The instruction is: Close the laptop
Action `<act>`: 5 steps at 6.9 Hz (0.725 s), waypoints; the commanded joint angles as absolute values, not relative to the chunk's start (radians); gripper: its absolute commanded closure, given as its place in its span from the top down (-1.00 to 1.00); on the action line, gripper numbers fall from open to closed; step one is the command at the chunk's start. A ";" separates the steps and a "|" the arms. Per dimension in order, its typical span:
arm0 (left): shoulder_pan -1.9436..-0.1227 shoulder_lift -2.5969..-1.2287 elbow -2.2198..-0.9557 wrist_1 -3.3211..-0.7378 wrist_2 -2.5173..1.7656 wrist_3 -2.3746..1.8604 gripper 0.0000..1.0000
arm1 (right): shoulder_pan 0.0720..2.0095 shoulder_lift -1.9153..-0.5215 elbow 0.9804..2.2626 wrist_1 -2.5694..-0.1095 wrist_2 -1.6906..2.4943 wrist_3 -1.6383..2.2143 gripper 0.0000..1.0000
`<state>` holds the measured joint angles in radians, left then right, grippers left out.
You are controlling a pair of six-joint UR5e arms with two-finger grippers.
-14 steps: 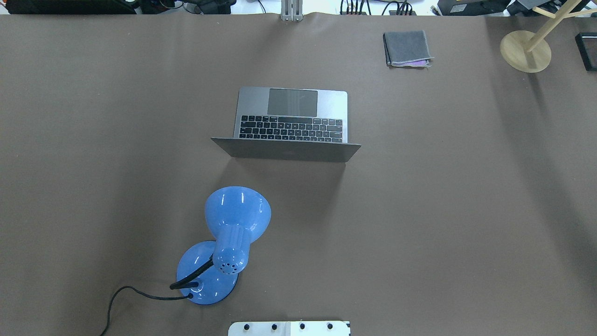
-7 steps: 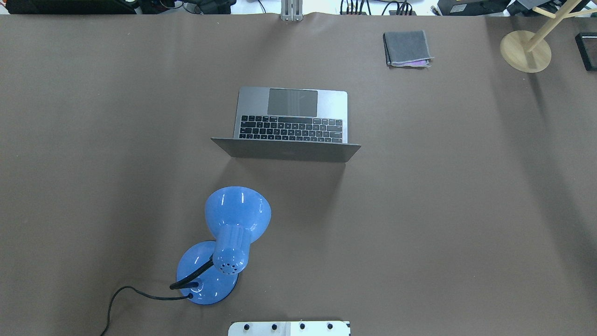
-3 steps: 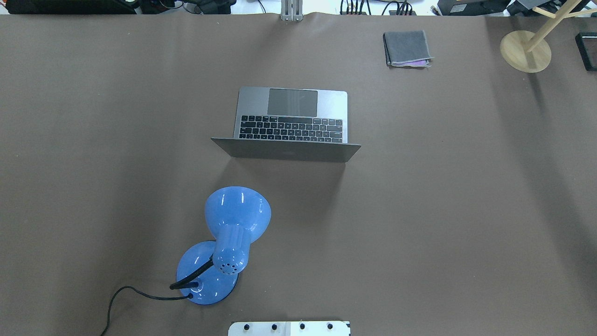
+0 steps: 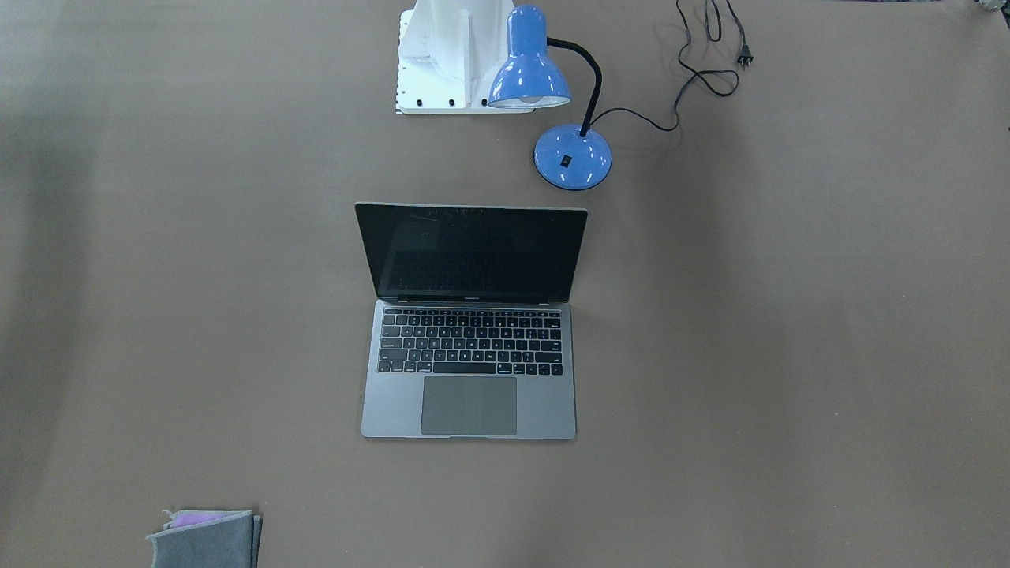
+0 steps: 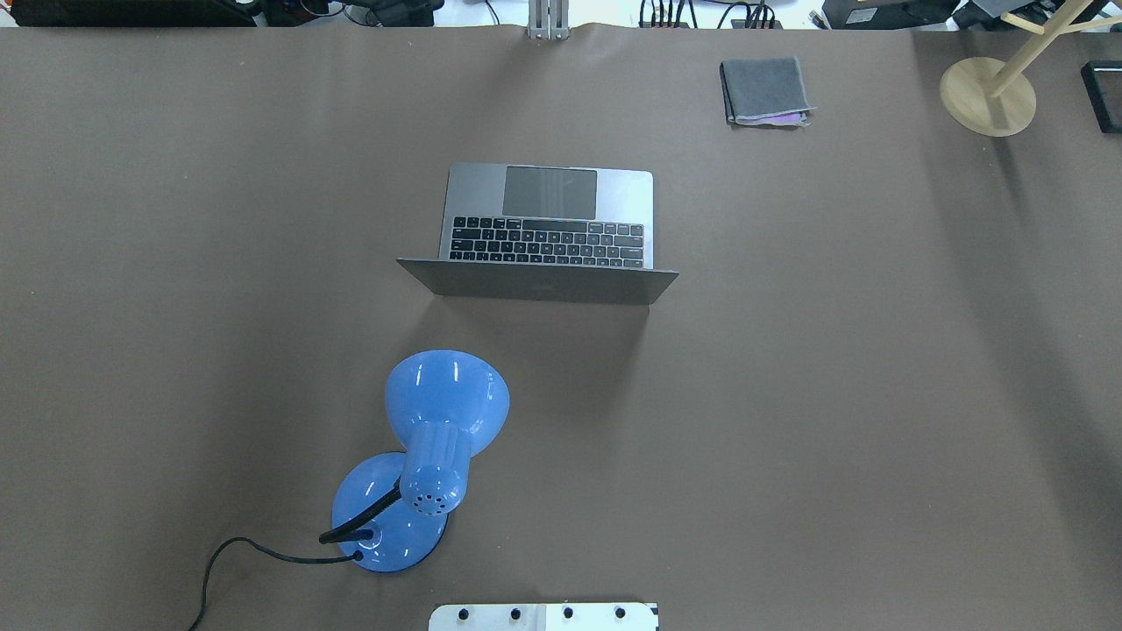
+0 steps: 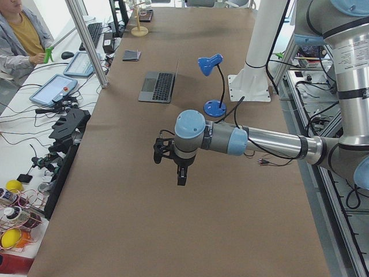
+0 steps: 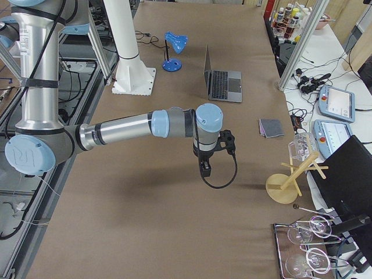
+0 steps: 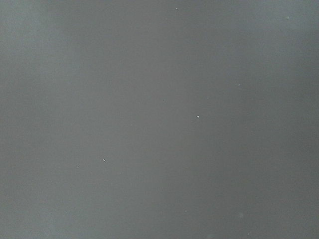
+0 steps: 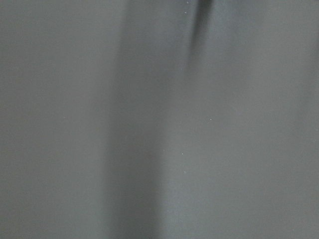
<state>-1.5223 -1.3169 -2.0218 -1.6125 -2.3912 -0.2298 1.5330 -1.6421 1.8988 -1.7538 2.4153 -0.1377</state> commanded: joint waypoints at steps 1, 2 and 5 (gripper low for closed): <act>-1.349 -1.374 -2.162 -1.617 -2.390 -0.548 0.96 | 1.421 -1.643 1.997 -1.608 2.418 0.151 1.00; -1.269 -1.432 -2.198 -1.620 -2.388 -0.671 0.95 | 1.316 -1.643 2.063 -1.533 2.415 0.340 0.99; -0.938 -1.751 -2.171 -1.611 -2.334 -1.177 0.29 | 1.003 -1.568 2.210 -1.418 2.355 0.911 -0.37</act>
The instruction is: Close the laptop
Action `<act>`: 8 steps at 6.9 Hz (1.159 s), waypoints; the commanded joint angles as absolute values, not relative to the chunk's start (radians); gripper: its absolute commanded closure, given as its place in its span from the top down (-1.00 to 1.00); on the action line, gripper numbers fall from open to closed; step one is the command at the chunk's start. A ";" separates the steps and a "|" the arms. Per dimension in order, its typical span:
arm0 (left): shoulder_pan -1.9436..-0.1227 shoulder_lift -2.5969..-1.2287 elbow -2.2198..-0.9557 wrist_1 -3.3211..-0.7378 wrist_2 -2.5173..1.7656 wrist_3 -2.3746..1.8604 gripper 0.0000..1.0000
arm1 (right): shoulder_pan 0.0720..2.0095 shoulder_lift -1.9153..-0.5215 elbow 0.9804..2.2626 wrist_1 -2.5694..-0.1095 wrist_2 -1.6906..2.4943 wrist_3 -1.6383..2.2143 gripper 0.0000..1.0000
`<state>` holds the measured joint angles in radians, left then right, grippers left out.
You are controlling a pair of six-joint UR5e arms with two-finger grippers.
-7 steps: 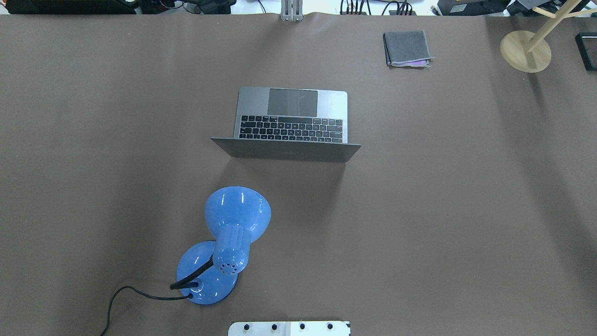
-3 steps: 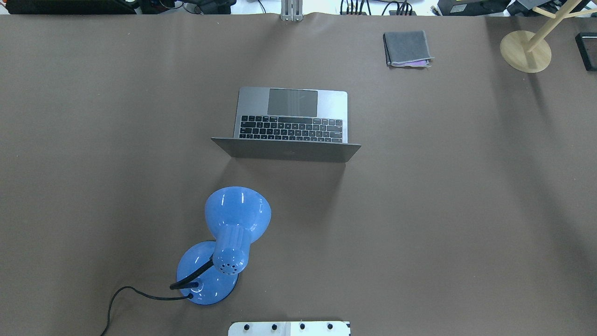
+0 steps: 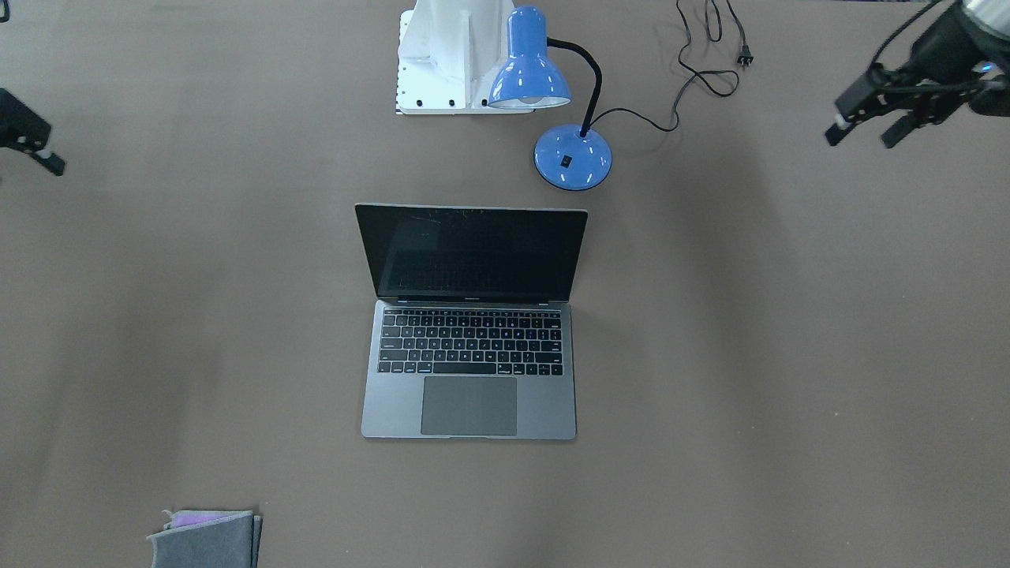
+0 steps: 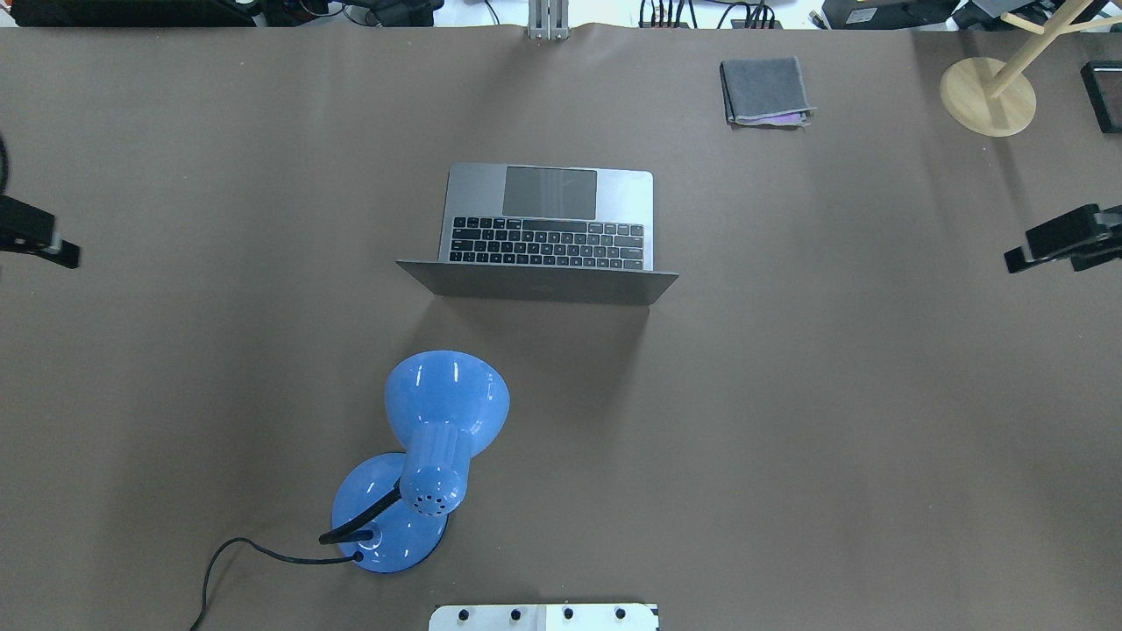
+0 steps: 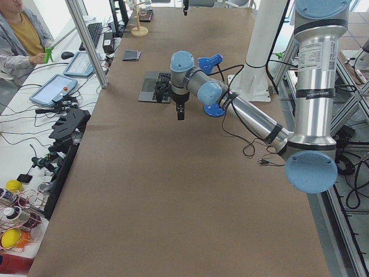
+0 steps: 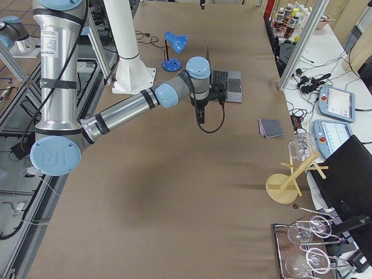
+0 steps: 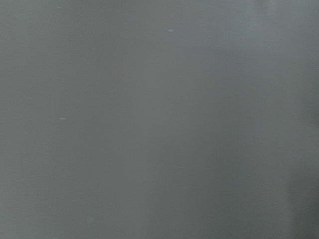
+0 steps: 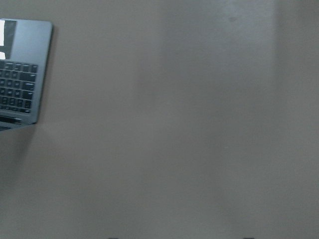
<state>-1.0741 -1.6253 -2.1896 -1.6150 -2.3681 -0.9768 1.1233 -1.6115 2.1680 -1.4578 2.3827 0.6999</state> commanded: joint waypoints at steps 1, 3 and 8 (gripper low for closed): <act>-0.845 -1.822 -2.146 -1.609 -2.279 -1.271 -0.42 | 0.908 -1.496 2.212 -1.417 2.285 1.037 -0.84; -0.752 -1.928 -2.076 -1.609 -2.231 -1.334 -1.00 | 0.717 -1.390 2.206 -1.422 2.150 1.205 -1.00; -0.657 -2.068 -1.941 -1.617 -2.148 -1.376 -1.00 | 0.580 -1.215 2.085 -1.431 2.020 1.302 -1.00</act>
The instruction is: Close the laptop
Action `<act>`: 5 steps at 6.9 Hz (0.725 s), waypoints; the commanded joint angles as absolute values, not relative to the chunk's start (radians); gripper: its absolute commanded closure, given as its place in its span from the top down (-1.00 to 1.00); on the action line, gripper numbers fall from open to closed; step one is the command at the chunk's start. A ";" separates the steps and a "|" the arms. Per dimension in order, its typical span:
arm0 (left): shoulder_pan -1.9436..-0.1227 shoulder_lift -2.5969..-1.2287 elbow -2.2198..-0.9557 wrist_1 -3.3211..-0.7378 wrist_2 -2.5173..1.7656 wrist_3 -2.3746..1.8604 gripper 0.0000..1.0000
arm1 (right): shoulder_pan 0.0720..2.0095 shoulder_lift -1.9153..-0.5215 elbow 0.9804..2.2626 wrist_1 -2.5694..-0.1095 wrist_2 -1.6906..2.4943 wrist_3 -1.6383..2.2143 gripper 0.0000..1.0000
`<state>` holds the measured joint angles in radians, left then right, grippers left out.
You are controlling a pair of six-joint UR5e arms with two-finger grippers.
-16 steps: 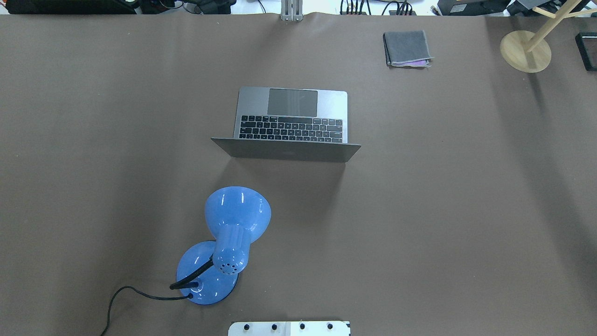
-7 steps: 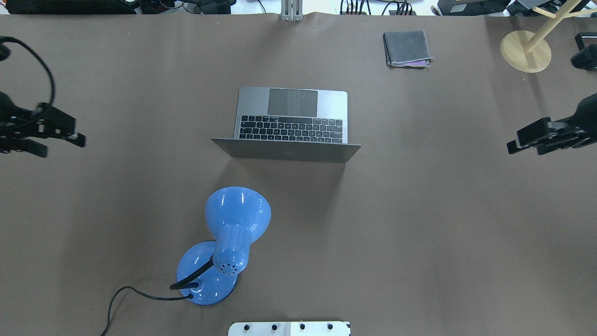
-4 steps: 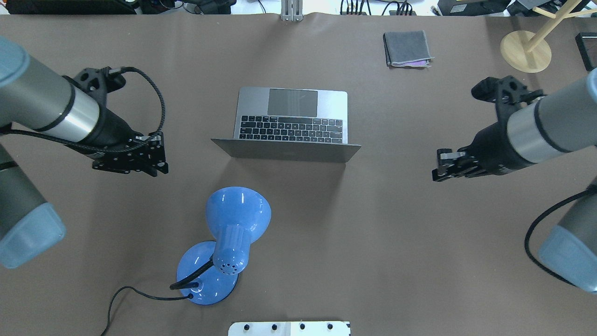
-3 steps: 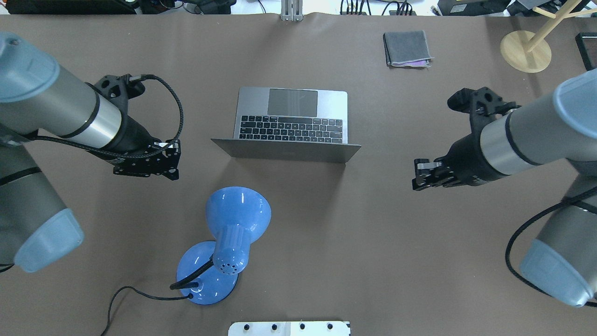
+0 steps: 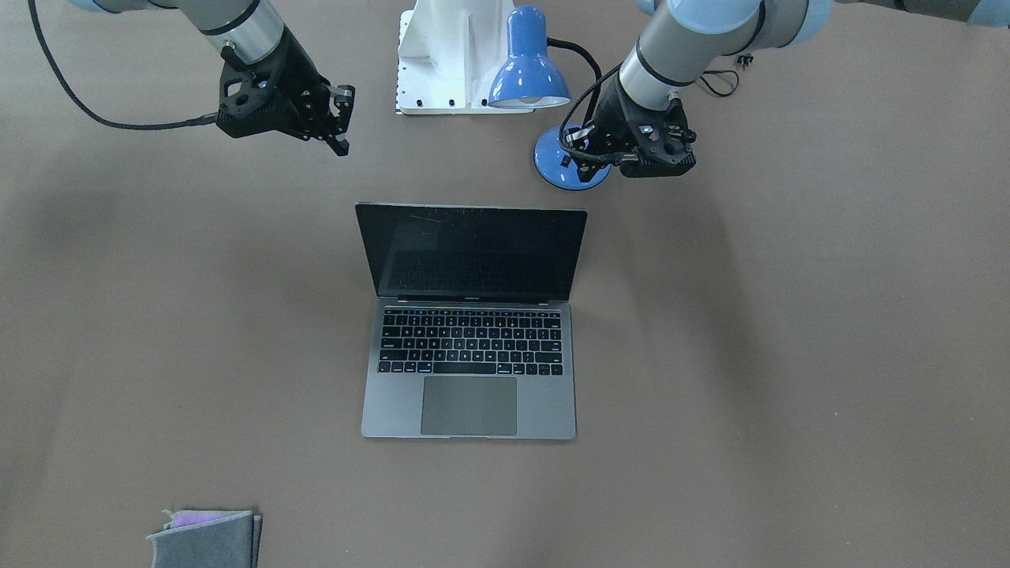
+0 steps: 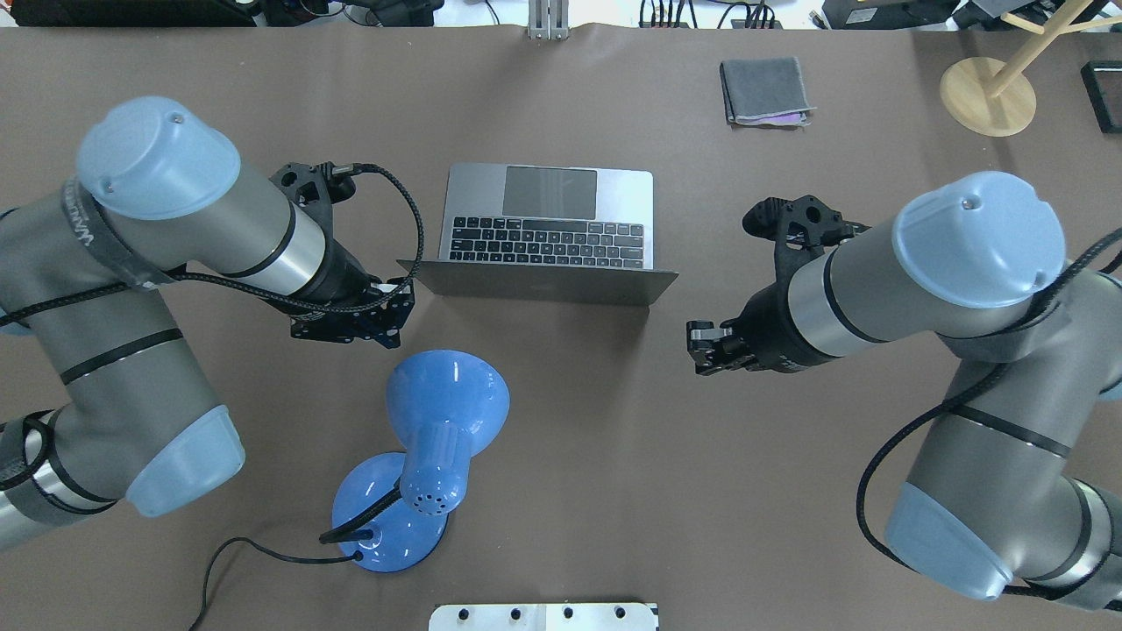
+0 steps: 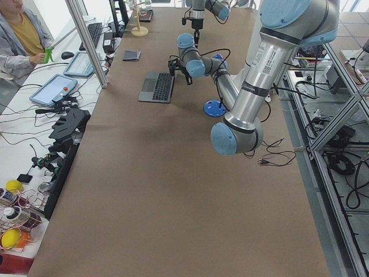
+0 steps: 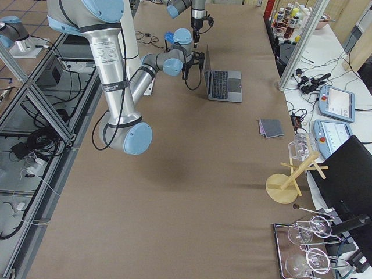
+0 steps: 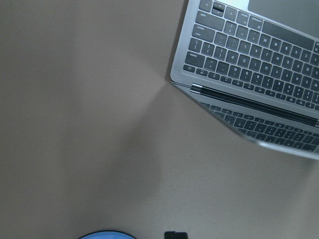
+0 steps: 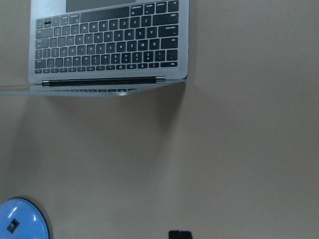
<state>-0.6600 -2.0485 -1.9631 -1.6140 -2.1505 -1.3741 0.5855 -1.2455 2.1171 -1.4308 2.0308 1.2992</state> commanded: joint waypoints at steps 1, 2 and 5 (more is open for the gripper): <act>-0.657 -2.088 -1.921 -1.618 -2.148 -1.374 -1.00 | 0.580 -1.194 2.073 -1.431 1.996 1.302 -1.00; -0.657 -2.114 -1.913 -1.620 -2.123 -1.373 -1.00 | 0.583 -1.172 2.053 -1.431 1.982 1.302 -1.00; -0.658 -2.122 -1.911 -1.679 -2.004 -1.365 -1.00 | 0.600 -1.151 2.030 -1.430 1.956 1.302 -1.00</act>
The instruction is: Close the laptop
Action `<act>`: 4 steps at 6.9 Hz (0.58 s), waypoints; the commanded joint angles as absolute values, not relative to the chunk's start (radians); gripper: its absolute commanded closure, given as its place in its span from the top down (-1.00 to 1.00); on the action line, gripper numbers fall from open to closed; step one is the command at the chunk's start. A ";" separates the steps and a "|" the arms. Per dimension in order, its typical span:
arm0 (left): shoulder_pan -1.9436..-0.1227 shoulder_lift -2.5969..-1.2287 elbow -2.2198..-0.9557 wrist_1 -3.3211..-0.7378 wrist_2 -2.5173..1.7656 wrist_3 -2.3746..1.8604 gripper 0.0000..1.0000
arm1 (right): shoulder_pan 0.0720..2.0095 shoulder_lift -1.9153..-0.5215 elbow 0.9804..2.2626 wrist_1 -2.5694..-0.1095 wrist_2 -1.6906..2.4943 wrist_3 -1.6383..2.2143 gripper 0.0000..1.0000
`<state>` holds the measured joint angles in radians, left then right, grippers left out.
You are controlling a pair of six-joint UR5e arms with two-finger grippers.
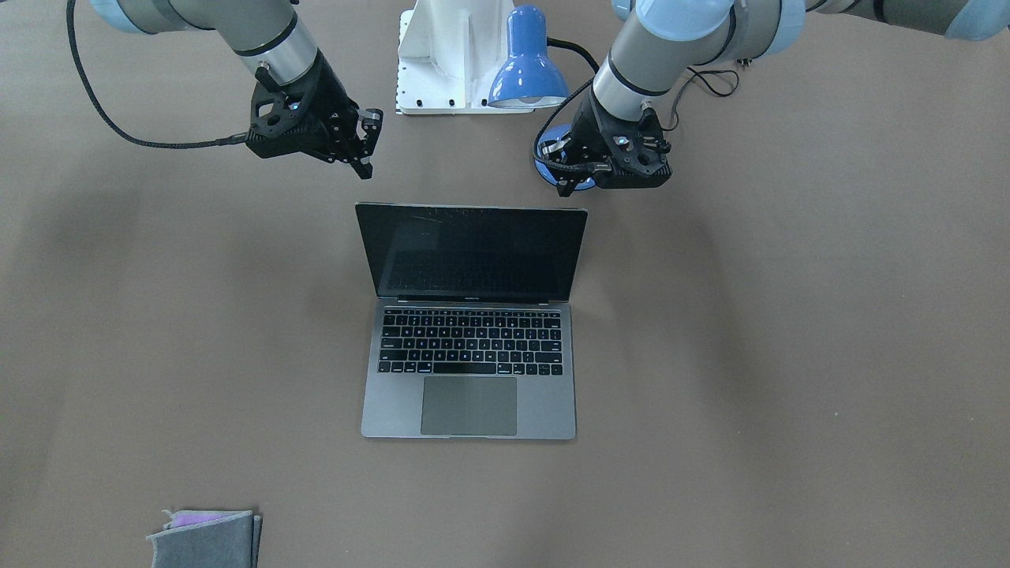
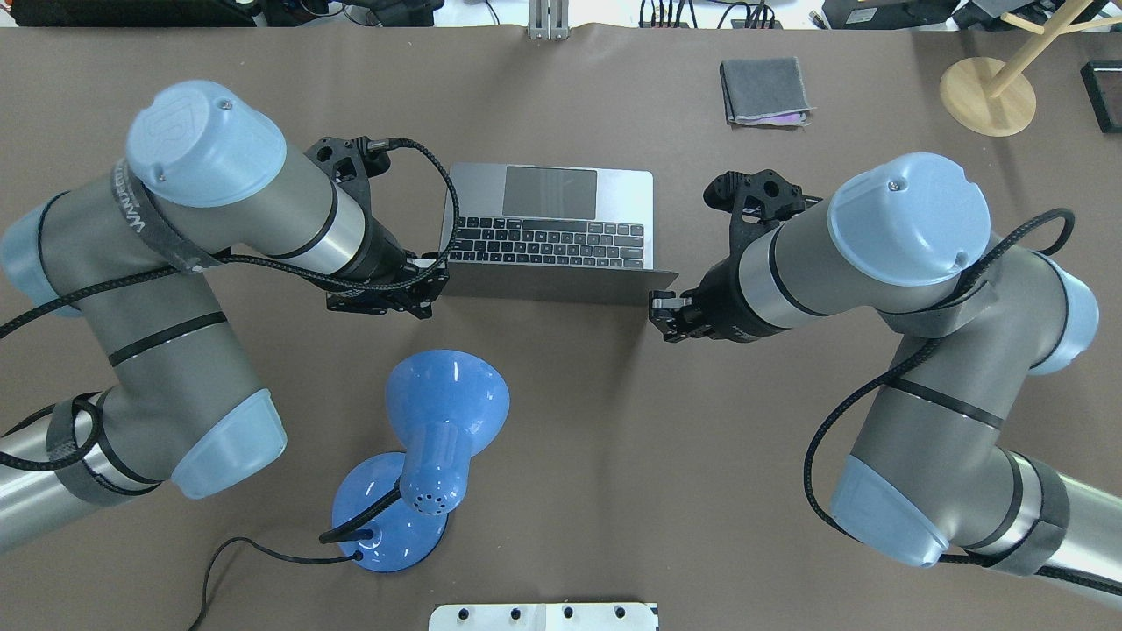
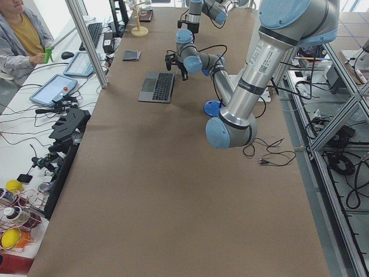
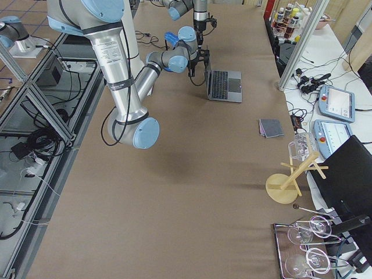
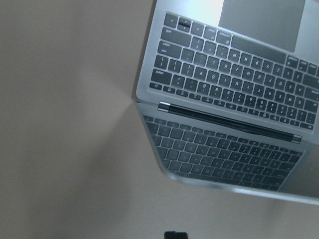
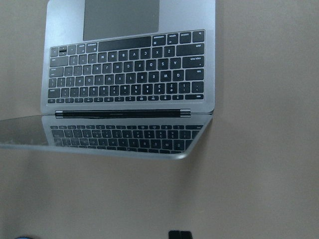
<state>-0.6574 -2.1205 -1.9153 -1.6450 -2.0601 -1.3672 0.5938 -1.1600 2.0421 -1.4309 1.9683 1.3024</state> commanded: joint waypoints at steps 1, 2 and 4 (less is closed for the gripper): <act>-0.658 -2.123 -1.910 -1.698 -1.973 -1.365 -1.00 | 0.609 -1.126 2.013 -1.431 1.953 1.302 -1.00; -0.658 -2.131 -1.907 -1.728 -1.913 -1.364 -1.00 | 0.620 -1.103 1.985 -1.431 1.951 1.302 -1.00; -0.660 -2.147 -1.879 -1.741 -1.858 -1.364 -1.00 | 0.652 -1.066 1.948 -1.430 1.953 1.302 -1.00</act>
